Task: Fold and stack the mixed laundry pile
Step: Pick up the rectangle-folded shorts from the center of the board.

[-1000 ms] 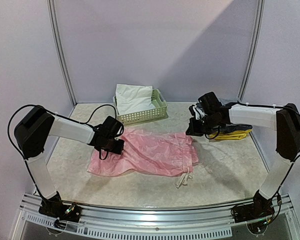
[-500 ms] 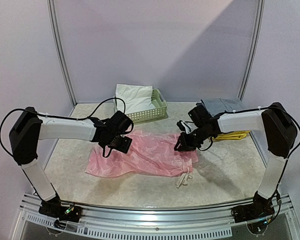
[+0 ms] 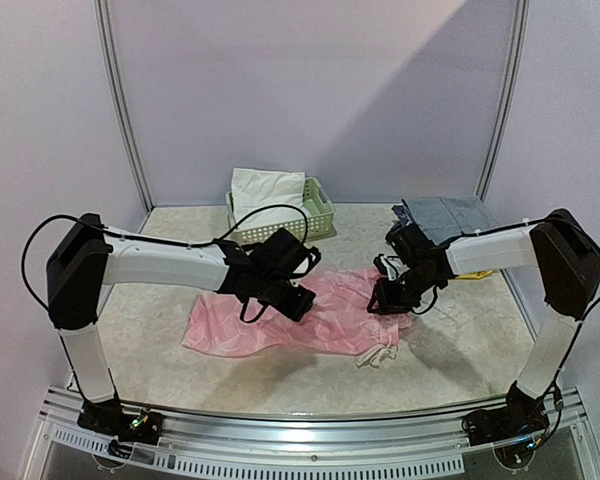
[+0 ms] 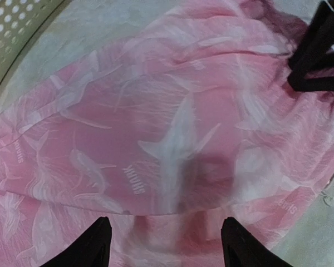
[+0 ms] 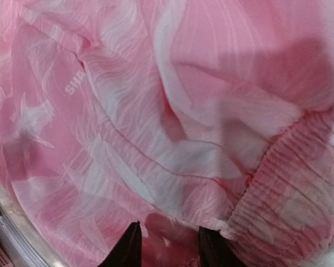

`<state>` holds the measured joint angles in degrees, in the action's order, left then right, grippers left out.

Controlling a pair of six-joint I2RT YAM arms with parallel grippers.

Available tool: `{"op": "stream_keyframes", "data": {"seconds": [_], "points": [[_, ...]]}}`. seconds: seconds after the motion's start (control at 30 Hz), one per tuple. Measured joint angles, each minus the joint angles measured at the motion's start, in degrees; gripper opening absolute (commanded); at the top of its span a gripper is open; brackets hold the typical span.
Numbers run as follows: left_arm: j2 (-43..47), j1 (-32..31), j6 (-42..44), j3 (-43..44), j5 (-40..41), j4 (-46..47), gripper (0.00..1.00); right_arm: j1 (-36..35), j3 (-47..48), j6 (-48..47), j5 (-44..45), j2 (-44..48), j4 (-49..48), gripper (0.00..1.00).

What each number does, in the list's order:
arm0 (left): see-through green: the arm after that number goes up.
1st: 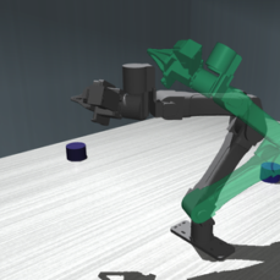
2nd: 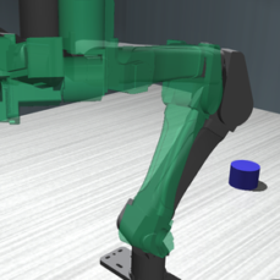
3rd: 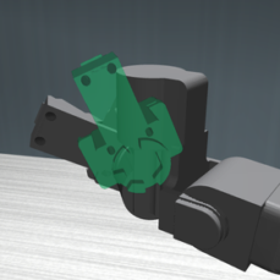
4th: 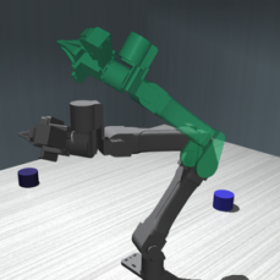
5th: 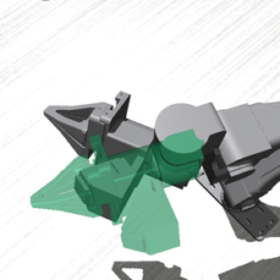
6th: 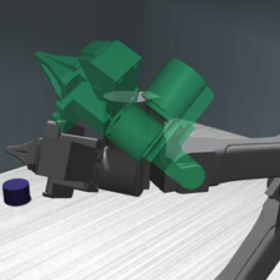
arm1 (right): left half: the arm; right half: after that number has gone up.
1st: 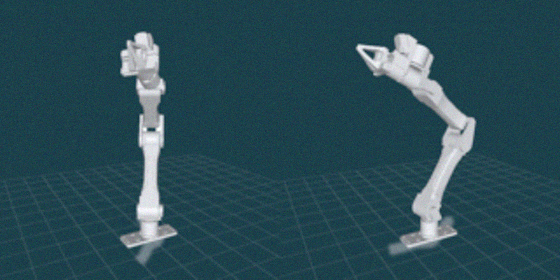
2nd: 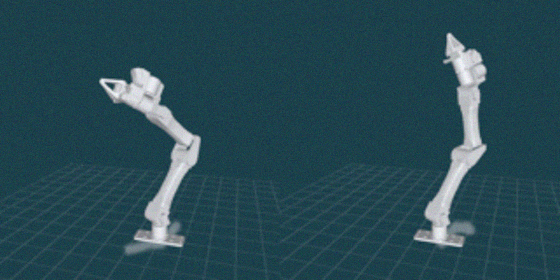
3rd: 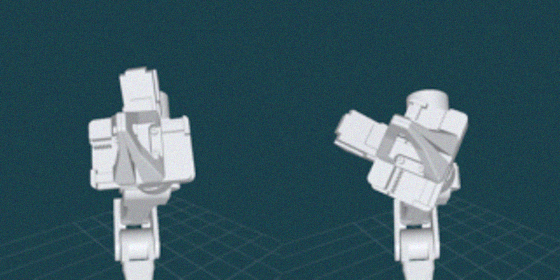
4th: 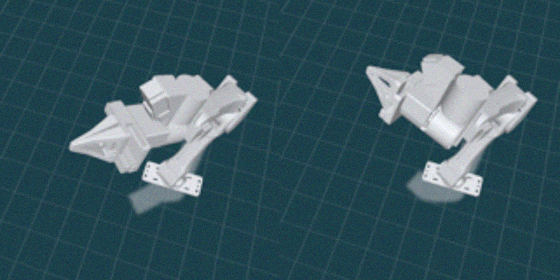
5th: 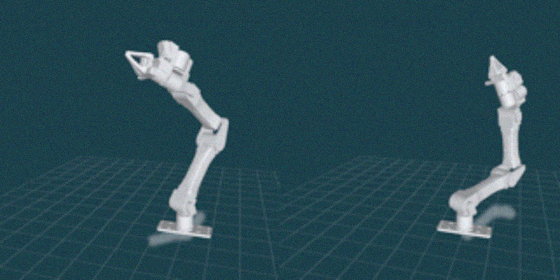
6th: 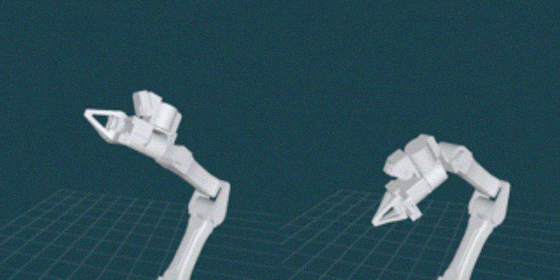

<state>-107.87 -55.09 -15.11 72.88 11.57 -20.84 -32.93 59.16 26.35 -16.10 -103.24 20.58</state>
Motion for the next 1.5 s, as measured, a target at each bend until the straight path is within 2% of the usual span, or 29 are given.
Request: {"op": "stream_keyframes", "data": {"seconds": [0.13,0.23,0.37,0.57,0.7,0.87,1.0,1.2,1.27,1.3,1.33,1.37,1.5], "points": [[-1.44,-4.55,3.63,2.89,0.07,0.24,0.84,0.24,-0.02,0.09,0.15,4.42,0.87,0.56],[-2.32,-9.11,7.72,5.33,1.44,0.76,0.89,1.14,-0.28,0.70,1.44,9.18,0.74,0.67],[-4.52,-14.67,14.97,8.13,3.82,2.71,0.92,3.89,-4.55,2.38,4.98,16.68,-1.22,0.75],[-15.32,-19.98,27.19,18.01,10.21,3.45,0.93,9.62,-13.27,5.86,8.76,23.76,-2.54,0.92],[-23.28,-22.21,33.79,25.31,13.92,3.10,0.93,11.28,-16.00,7.10,10.93,27.43,-2.62,0.99],[-26.88,-23.04,38.80,28.61,15.37,3.13,0.90,12.26,-17.33,7.93,12.39,29.75,-3.08,0.99],[-28.41,-23.02,41.59,30.71,16.92,4.37,0.80,13.18,-18.71,8.37,12.98,30.23,-3.34,0.99],[-32.06,-22.82,44.46,32.98,20.00,7.93,0.54,13.51,-19.17,8.57,13.27,30.51,-3.54,0.99],[-32.52,-22.64,44.72,33.05,20.65,8.81,0.41,13.51,-19.17,8.57,13.27,30.51,-3.54,0.99],[-32.83,-22.58,45.11,33.05,20.87,9.27,0.32,13.51,-19.19,8.57,13.29,30.51,-3.54,0.99],[-33.14,-22.47,45.38,33.03,21.05,9.75,0.13,13.51,-19.21,8.59,13.29,30.53,-3.56,0.99],[-33.31,-22.43,45.16,32.96,21.27,10.16,0.01,13.51,-19.30,8.61,13.29,30.53,-3.69,0.99],[-33.57,-22.03,45.22,30.93,22.34,13.73,0.00,13.51,-19.71,8.79,13.14,30.56,-4.00,0.99]]}}
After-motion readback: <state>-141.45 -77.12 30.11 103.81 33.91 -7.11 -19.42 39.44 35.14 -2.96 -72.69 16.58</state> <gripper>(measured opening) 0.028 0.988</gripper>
